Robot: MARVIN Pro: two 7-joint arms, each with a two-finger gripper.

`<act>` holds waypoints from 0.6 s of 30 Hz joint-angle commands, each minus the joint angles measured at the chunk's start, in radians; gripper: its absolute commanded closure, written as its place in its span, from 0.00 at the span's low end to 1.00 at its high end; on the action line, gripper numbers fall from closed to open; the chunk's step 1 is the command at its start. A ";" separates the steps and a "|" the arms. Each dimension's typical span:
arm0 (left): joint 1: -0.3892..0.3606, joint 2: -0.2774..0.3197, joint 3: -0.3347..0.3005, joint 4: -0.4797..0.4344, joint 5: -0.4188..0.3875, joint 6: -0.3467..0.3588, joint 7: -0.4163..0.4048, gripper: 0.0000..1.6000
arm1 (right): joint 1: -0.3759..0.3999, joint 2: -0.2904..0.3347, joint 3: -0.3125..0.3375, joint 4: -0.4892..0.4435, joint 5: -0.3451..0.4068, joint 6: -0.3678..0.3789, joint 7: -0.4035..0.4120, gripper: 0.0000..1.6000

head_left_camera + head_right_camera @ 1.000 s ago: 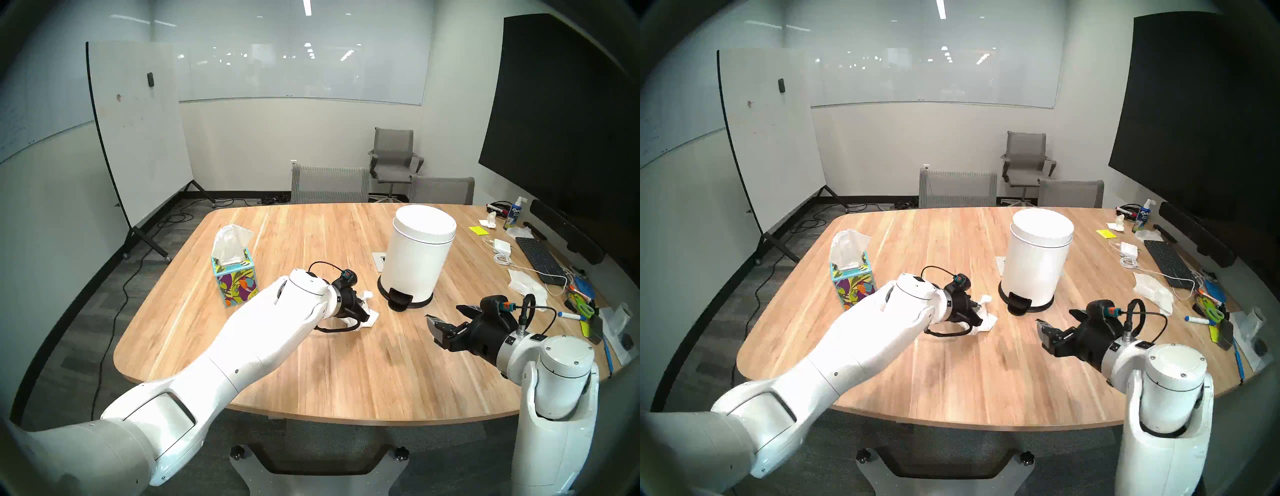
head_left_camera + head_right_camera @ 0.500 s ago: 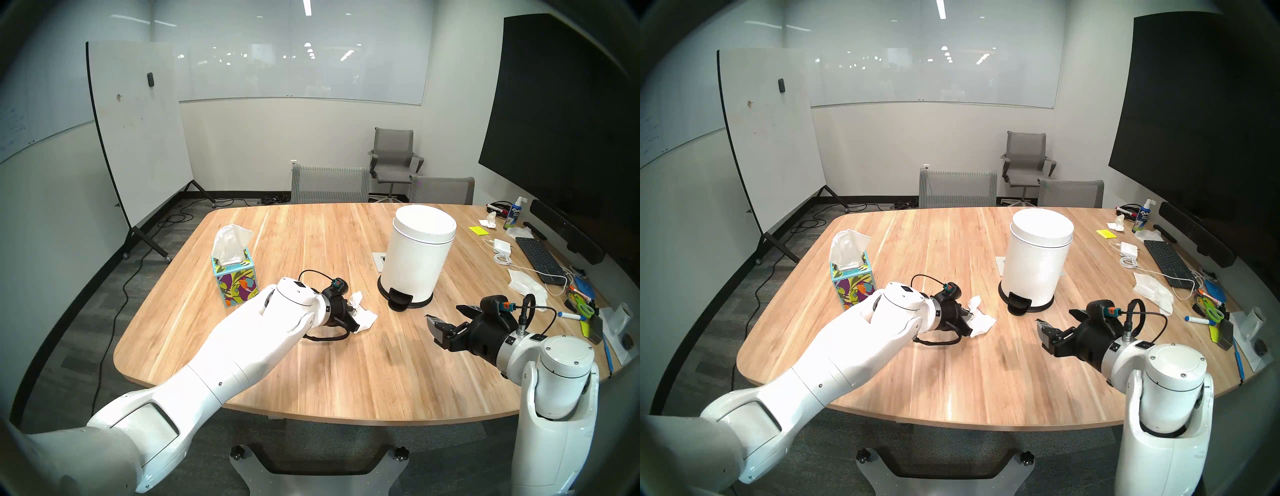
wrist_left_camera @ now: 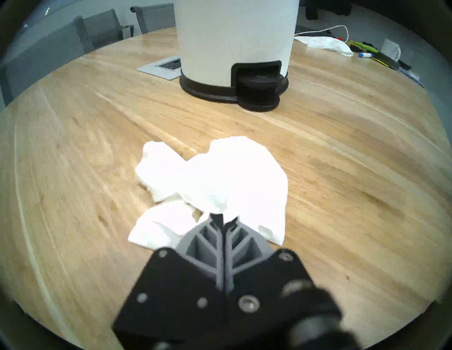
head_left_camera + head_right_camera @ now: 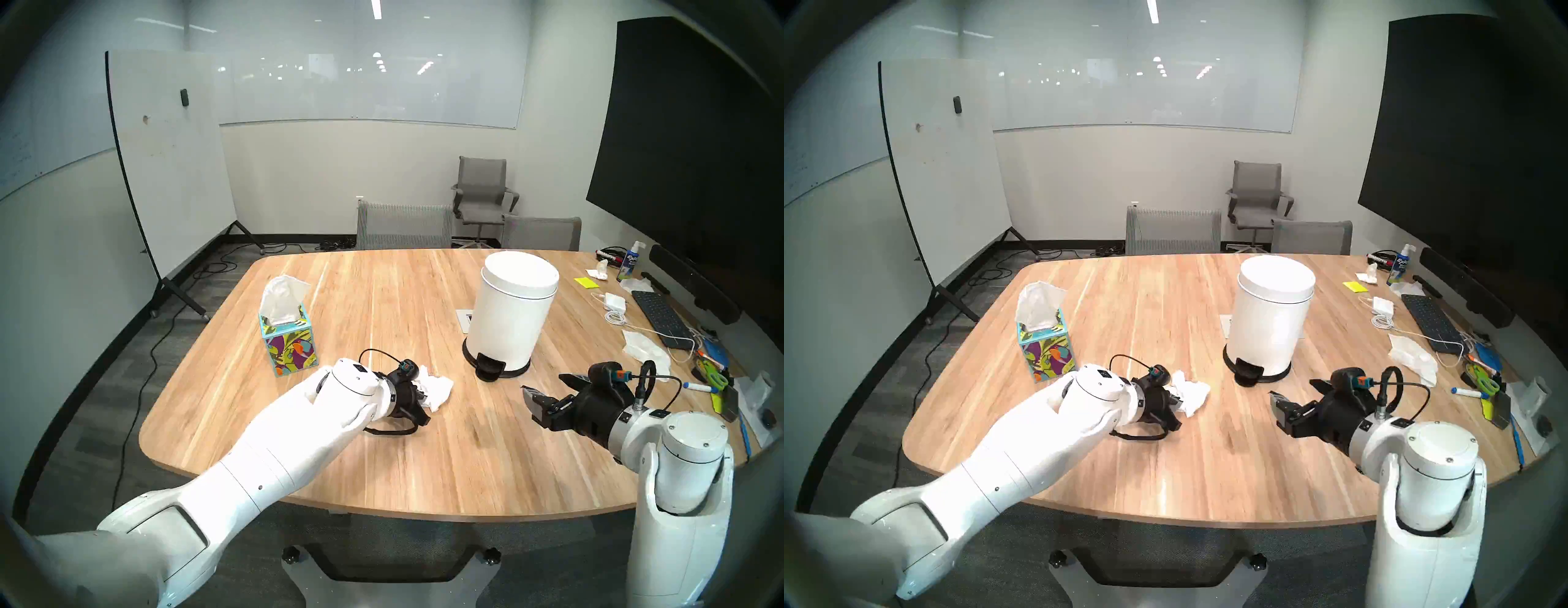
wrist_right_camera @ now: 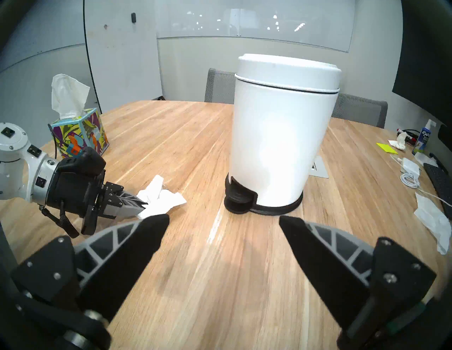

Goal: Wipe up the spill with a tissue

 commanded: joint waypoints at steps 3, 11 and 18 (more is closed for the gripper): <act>-0.011 -0.074 0.031 0.088 0.021 -0.046 0.028 1.00 | 0.002 0.001 0.003 -0.020 0.001 -0.001 0.000 0.00; -0.043 -0.144 0.046 0.179 0.026 -0.068 0.052 1.00 | 0.002 0.001 0.003 -0.020 0.001 -0.001 0.000 0.00; -0.080 -0.185 0.043 0.253 0.022 -0.084 0.058 1.00 | 0.002 0.001 0.003 -0.020 0.001 -0.001 0.000 0.00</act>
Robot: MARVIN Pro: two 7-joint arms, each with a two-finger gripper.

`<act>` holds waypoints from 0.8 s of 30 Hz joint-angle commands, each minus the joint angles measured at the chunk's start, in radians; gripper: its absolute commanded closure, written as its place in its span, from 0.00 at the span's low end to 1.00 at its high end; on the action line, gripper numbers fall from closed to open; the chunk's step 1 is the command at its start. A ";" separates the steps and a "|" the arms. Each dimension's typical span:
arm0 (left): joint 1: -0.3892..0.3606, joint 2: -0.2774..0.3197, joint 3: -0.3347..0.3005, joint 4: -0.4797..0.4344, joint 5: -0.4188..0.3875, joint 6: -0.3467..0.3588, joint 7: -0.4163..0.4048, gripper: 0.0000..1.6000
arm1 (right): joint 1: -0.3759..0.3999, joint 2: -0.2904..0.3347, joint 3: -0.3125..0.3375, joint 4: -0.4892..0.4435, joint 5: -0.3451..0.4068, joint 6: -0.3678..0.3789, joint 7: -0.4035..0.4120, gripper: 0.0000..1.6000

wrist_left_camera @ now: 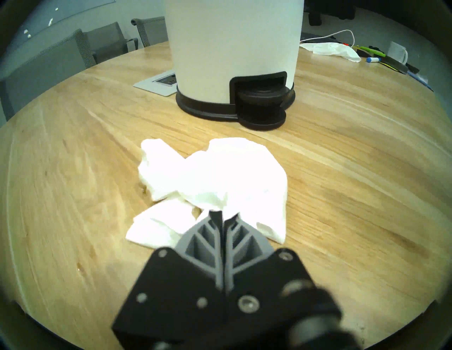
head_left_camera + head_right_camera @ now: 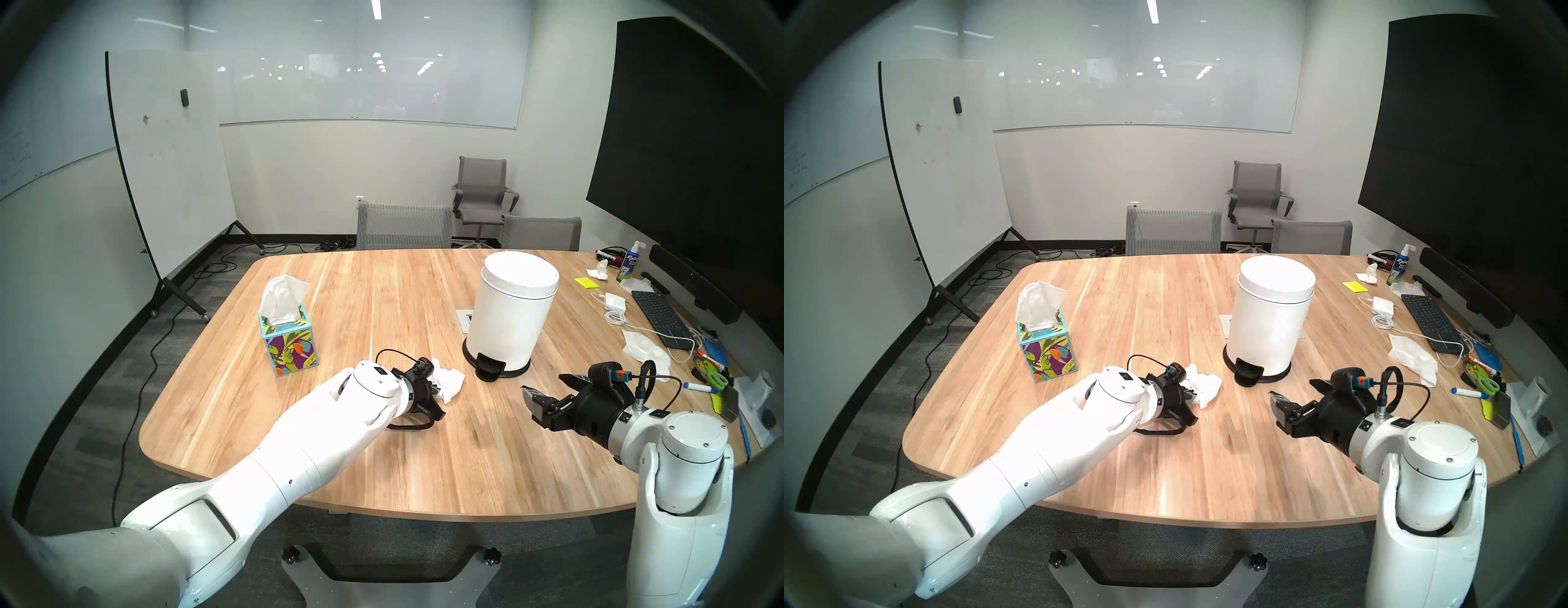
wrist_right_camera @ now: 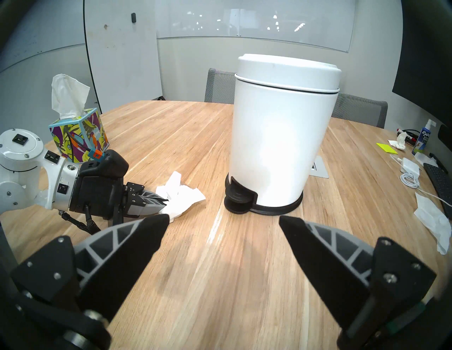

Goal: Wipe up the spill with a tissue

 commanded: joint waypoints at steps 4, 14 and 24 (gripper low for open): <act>-0.035 -0.065 0.004 0.113 -0.012 -0.003 -0.008 1.00 | 0.001 0.001 0.003 -0.020 0.001 0.000 0.000 0.00; -0.082 0.004 -0.027 0.152 -0.023 -0.031 -0.037 1.00 | 0.002 0.001 0.002 -0.019 0.001 -0.001 0.000 0.00; -0.092 0.081 -0.055 0.136 -0.027 -0.047 -0.086 1.00 | 0.002 0.001 0.002 -0.019 0.001 -0.001 0.000 0.00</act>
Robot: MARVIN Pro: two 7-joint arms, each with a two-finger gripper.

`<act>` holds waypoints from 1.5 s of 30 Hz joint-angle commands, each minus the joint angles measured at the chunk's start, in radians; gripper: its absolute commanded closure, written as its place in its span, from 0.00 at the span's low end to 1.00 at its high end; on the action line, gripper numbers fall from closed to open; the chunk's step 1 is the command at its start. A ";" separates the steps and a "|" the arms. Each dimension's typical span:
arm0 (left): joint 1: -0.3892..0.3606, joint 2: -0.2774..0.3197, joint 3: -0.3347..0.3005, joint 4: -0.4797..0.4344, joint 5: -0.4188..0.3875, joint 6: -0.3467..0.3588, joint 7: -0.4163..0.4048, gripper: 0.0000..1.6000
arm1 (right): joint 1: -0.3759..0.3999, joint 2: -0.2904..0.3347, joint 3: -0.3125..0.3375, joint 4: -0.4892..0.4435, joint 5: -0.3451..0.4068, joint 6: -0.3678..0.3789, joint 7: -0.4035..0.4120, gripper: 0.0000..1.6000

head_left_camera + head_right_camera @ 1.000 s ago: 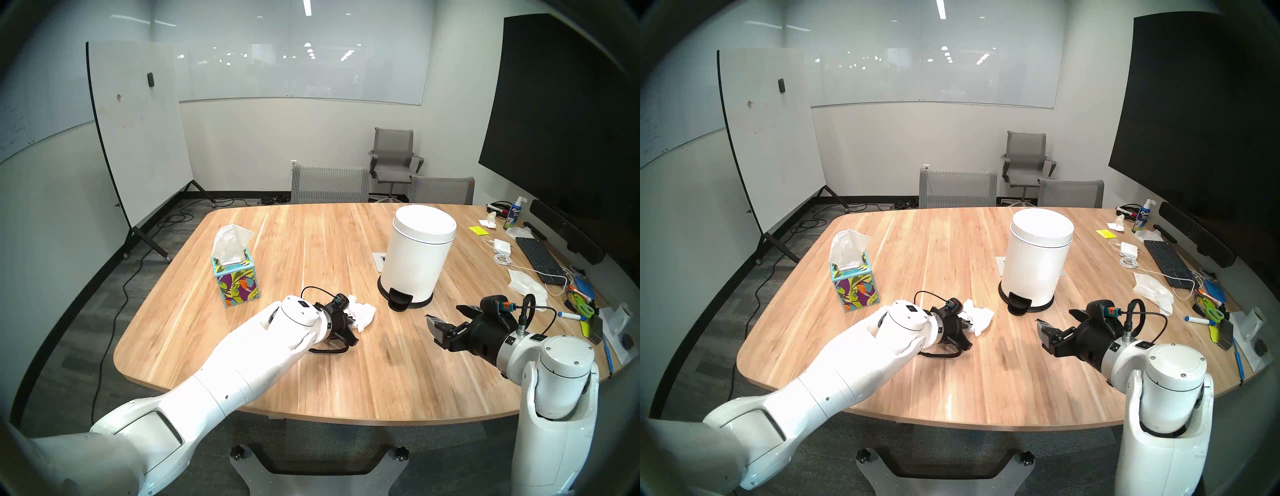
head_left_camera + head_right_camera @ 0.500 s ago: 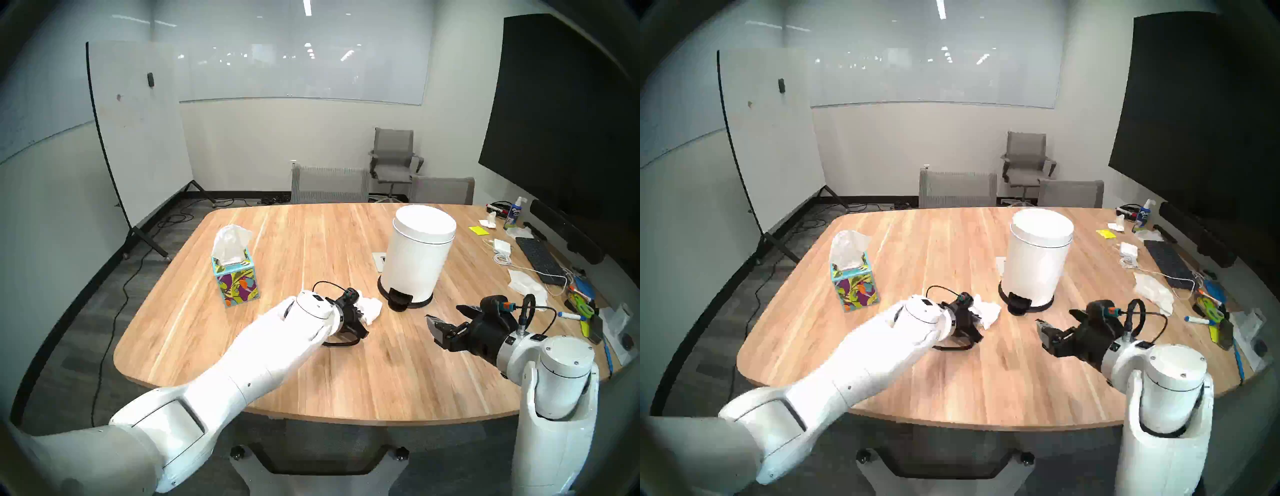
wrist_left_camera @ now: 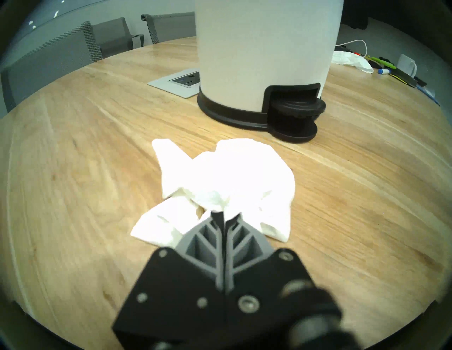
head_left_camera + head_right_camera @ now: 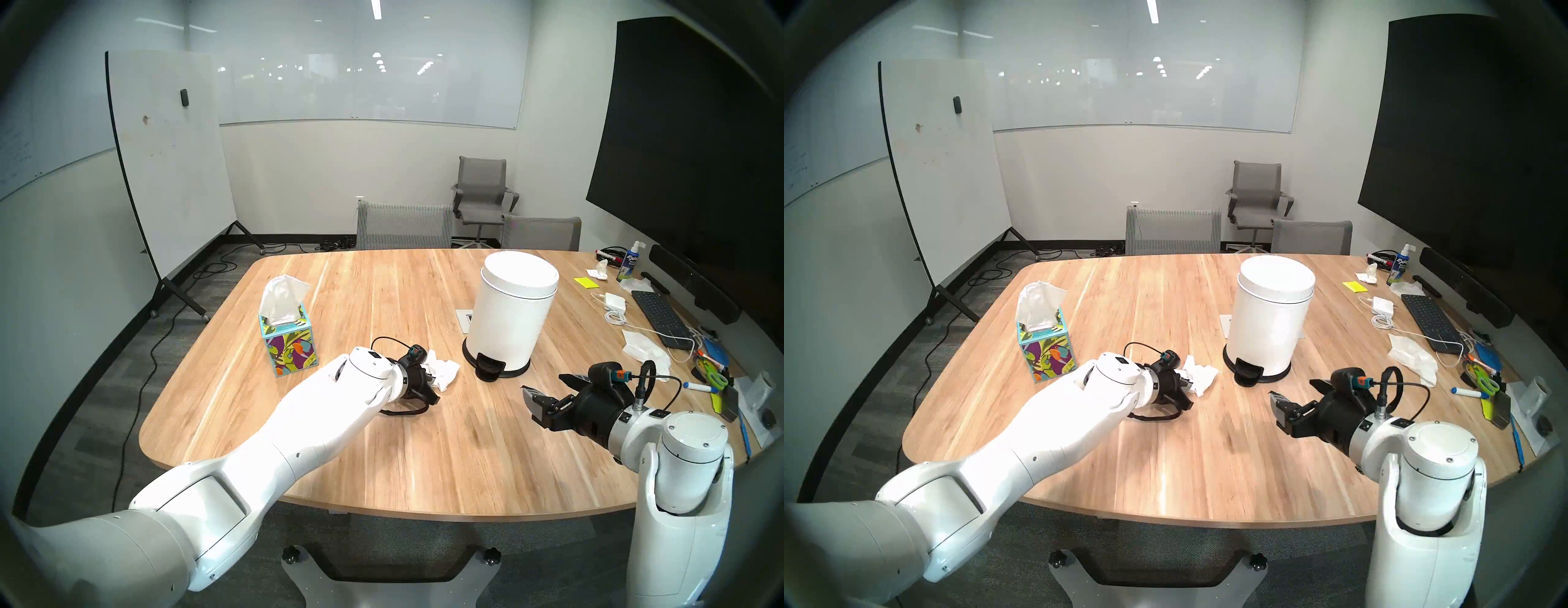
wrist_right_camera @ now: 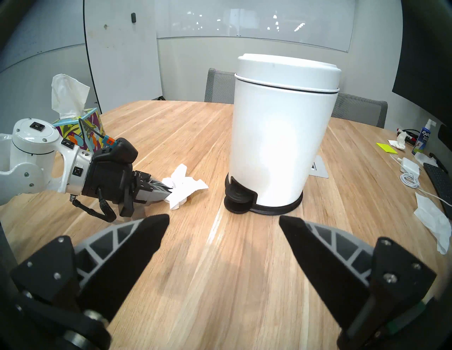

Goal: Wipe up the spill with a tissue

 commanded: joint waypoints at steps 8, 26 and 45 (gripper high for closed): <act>0.068 0.166 -0.033 -0.154 -0.004 0.035 -0.059 1.00 | 0.002 0.001 0.002 -0.020 0.001 -0.001 0.000 0.00; 0.215 0.244 -0.050 -0.416 -0.044 0.118 -0.060 1.00 | 0.002 0.001 0.003 -0.020 0.001 -0.001 0.000 0.00; 0.183 0.095 -0.011 -0.411 -0.054 0.183 0.043 1.00 | 0.002 0.001 0.002 -0.019 0.001 -0.001 0.000 0.00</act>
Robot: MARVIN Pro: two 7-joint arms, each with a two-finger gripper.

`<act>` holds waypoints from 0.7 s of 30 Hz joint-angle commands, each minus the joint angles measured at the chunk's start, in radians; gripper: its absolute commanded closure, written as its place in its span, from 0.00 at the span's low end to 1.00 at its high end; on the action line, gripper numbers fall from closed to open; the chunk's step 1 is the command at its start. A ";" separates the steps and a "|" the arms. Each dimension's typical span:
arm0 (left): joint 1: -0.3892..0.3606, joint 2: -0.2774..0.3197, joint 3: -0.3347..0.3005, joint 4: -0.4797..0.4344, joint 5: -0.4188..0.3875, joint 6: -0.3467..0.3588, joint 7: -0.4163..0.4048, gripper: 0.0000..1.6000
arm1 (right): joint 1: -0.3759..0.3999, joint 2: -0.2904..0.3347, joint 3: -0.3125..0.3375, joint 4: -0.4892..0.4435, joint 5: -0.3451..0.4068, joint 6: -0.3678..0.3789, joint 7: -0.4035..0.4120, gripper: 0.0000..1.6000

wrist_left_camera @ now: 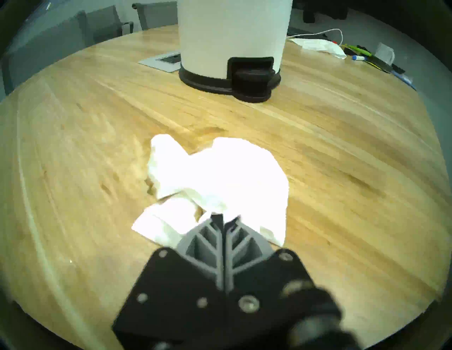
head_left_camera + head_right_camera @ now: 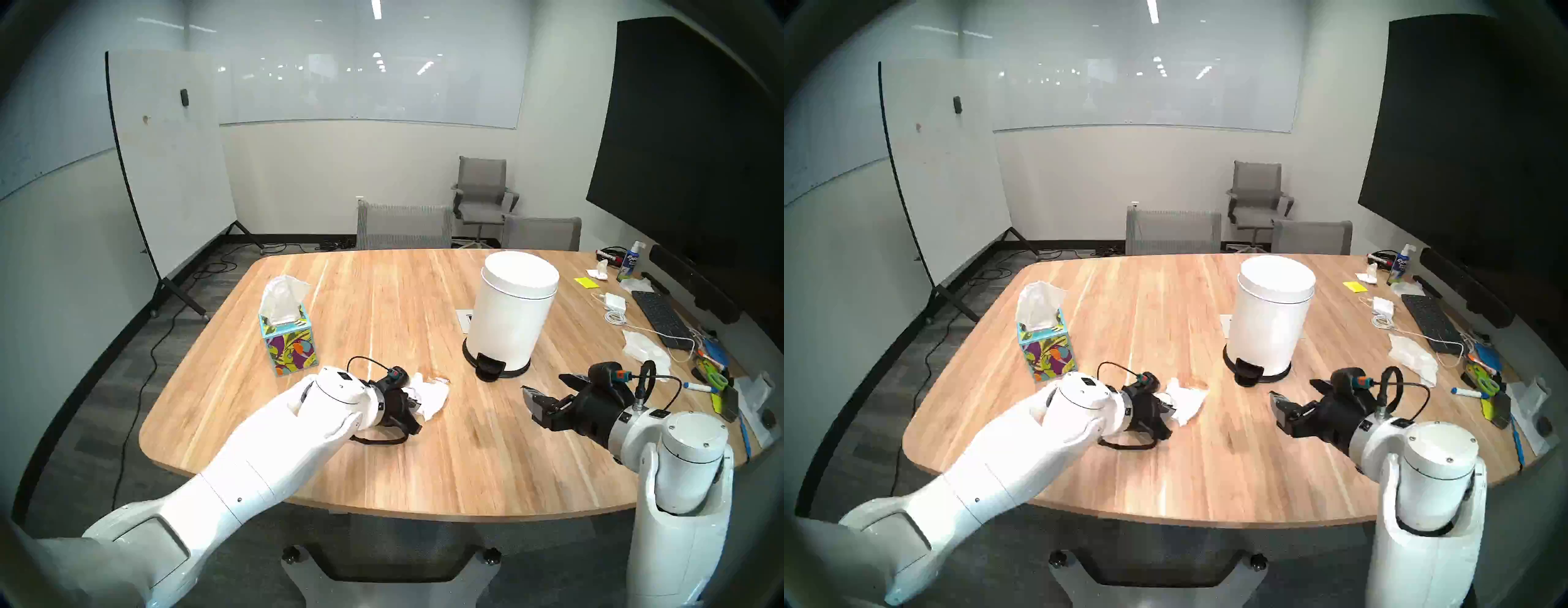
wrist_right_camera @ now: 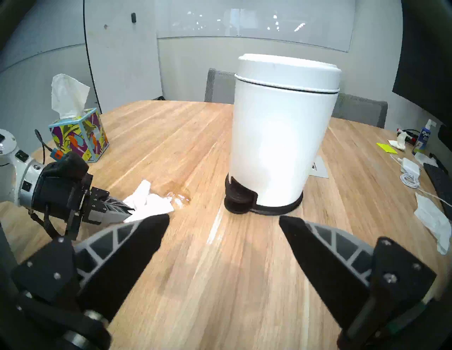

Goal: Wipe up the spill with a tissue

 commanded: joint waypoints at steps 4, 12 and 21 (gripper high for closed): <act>-0.048 -0.101 0.008 0.030 -0.002 0.009 0.041 1.00 | 0.002 0.001 0.002 -0.019 0.001 -0.001 0.000 0.00; -0.128 -0.187 0.012 0.207 0.004 -0.029 0.077 1.00 | 0.002 0.001 0.002 -0.019 0.001 -0.001 0.000 0.00; -0.172 -0.224 0.017 0.308 0.005 -0.076 0.064 1.00 | 0.002 0.001 0.003 -0.020 0.001 -0.001 0.000 0.00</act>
